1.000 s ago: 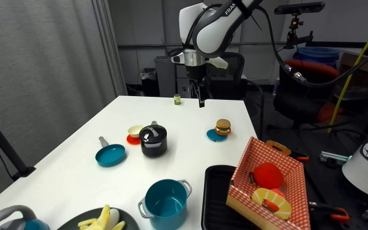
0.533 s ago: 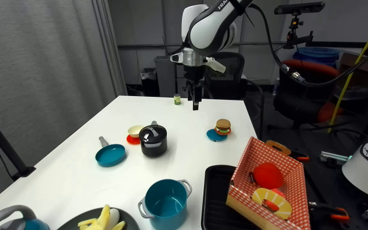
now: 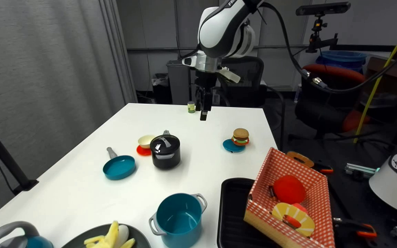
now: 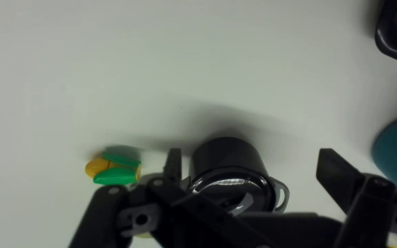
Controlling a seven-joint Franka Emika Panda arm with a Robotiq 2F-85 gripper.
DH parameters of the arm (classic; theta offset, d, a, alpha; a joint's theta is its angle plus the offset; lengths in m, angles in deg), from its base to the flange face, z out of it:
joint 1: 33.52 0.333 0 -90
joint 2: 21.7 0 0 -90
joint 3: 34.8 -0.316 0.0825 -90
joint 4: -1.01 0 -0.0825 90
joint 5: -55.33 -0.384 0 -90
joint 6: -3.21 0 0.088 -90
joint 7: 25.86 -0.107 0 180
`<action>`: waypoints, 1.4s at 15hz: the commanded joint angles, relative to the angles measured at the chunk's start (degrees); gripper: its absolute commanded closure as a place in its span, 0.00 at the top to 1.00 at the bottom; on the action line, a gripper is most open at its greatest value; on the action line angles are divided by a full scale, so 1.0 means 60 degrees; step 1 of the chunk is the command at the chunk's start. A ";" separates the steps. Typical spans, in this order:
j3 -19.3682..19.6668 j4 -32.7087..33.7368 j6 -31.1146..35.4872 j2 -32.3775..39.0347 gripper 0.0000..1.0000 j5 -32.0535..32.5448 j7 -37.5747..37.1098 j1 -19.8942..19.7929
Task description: Take the lid off the black pot and put it on the counter
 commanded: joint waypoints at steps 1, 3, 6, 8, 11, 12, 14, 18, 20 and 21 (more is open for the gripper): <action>-0.0292 -0.0018 0.0124 0.0030 1.00 -0.0579 0.1072 -0.0320; -0.0378 0.0058 -0.0185 0.0053 1.00 -0.0705 0.1771 -0.0418; -0.0141 0.0007 -0.0044 0.0050 1.00 -0.0343 0.1295 -0.0134; -0.0147 0.0007 -0.0044 0.0055 1.00 -0.0345 0.1359 -0.0141; -0.0036 -0.0046 0.0044 0.0028 1.00 -0.0129 0.1092 -0.0040; 0.0066 -0.0027 0.0016 0.0025 1.00 0.0176 0.1038 0.0028; -0.0028 0.0109 -0.0137 0.0086 1.00 0.0379 0.1713 -0.0087; -0.0124 0.0277 -0.0414 0.0147 1.00 0.0744 0.2884 -0.0190; -0.0175 0.0361 -0.0525 0.0187 1.00 0.0769 0.3679 -0.0233; -0.0213 0.0395 -0.0604 0.0201 1.00 0.0705 0.4099 -0.0263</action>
